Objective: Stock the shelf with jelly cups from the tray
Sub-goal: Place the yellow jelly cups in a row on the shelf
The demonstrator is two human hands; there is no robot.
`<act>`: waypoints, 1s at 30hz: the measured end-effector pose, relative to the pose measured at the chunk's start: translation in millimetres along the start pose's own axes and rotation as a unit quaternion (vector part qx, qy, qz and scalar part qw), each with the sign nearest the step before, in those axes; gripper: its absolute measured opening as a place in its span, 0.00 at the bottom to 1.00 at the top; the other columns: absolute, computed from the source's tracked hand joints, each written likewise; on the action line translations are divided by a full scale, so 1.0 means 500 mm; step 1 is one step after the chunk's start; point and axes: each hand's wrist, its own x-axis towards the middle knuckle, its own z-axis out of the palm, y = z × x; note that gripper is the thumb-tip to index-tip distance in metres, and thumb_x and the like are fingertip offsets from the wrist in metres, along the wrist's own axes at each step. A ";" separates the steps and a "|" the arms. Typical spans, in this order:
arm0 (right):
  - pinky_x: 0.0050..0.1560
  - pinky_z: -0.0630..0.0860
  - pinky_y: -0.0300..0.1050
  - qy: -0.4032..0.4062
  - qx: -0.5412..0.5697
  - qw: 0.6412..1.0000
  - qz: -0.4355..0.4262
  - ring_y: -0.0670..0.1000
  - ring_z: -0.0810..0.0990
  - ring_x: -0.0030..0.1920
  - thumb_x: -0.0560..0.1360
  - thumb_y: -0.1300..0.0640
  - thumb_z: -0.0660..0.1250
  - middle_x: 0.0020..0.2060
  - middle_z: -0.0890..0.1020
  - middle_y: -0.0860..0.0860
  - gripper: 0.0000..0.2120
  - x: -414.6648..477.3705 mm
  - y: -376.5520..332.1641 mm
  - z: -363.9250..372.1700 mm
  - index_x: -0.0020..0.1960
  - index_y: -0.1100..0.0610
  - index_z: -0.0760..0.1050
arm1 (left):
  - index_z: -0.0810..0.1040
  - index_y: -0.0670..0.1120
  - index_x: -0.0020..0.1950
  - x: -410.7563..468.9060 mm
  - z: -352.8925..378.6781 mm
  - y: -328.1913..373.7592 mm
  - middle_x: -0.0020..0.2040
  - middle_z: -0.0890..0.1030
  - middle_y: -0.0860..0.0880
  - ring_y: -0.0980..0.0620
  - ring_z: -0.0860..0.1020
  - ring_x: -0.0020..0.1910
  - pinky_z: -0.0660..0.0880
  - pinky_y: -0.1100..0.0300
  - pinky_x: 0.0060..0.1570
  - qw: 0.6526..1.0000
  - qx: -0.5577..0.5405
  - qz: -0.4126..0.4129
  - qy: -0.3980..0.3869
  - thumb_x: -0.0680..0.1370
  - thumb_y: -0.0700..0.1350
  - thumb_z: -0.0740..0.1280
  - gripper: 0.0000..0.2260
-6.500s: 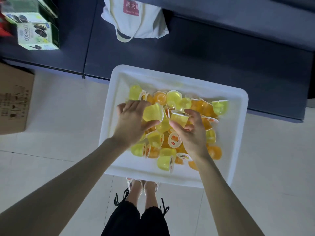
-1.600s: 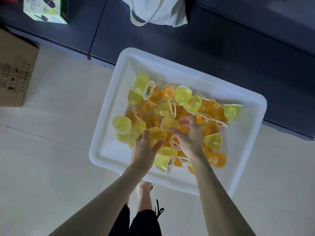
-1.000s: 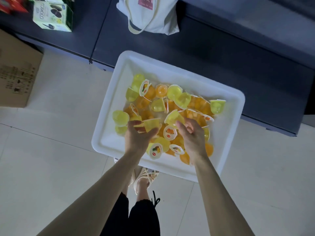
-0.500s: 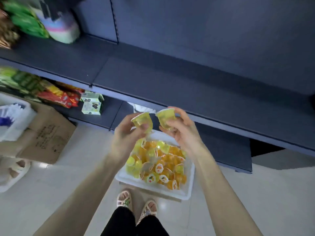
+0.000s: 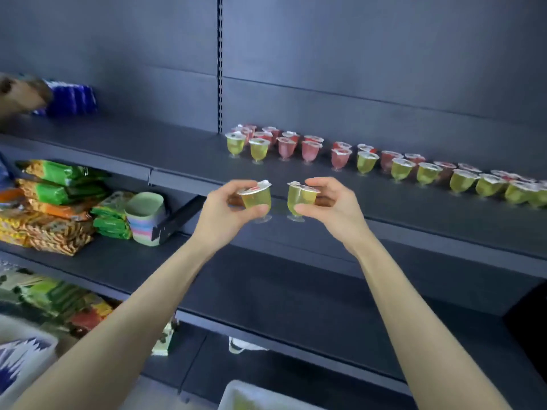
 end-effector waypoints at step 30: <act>0.56 0.77 0.52 0.099 -0.412 0.906 0.012 0.55 0.75 0.59 0.72 0.58 0.72 0.65 0.70 0.51 0.20 0.404 0.098 -0.008 0.60 0.53 0.68 | 0.65 0.43 0.66 0.473 0.122 -0.091 0.65 0.69 0.44 0.42 0.78 0.52 0.74 0.57 0.40 0.823 0.481 0.257 -0.159 0.78 0.47 0.66 0.19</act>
